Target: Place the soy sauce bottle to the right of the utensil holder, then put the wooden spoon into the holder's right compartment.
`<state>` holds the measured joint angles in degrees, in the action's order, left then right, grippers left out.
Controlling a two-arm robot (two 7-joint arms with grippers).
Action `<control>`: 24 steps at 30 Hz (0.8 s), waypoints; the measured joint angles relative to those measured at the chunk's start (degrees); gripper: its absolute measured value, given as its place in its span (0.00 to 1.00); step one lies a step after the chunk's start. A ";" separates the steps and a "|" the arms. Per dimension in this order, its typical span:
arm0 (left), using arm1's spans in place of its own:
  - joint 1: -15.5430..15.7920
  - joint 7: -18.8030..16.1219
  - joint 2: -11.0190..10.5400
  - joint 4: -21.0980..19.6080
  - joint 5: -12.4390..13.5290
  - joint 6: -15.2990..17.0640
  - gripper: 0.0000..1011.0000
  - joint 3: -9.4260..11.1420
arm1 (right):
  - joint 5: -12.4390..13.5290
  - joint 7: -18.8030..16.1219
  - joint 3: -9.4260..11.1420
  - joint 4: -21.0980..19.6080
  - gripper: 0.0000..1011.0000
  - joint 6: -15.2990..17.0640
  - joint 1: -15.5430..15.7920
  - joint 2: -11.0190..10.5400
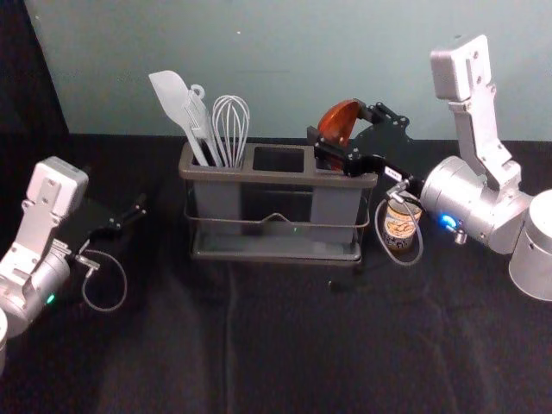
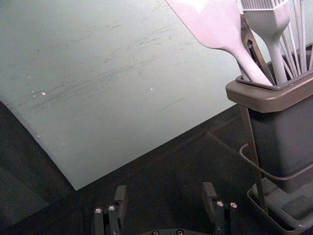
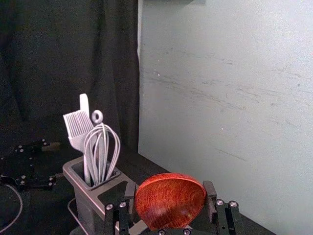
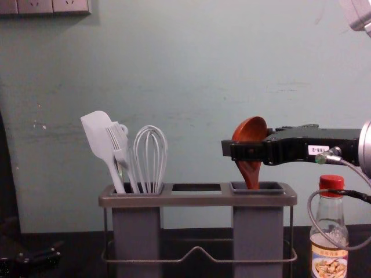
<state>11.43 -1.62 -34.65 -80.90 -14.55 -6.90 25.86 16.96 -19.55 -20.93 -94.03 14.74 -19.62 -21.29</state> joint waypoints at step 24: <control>0.00 0.00 0.00 0.00 0.00 0.00 0.99 0.00 | -0.11 -0.04 0.00 -0.03 0.99 0.06 -0.08 0.04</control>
<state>11.43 -1.62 -34.64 -80.90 -14.55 -6.90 25.86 16.85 -19.59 -20.93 -94.06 14.80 -19.69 -21.24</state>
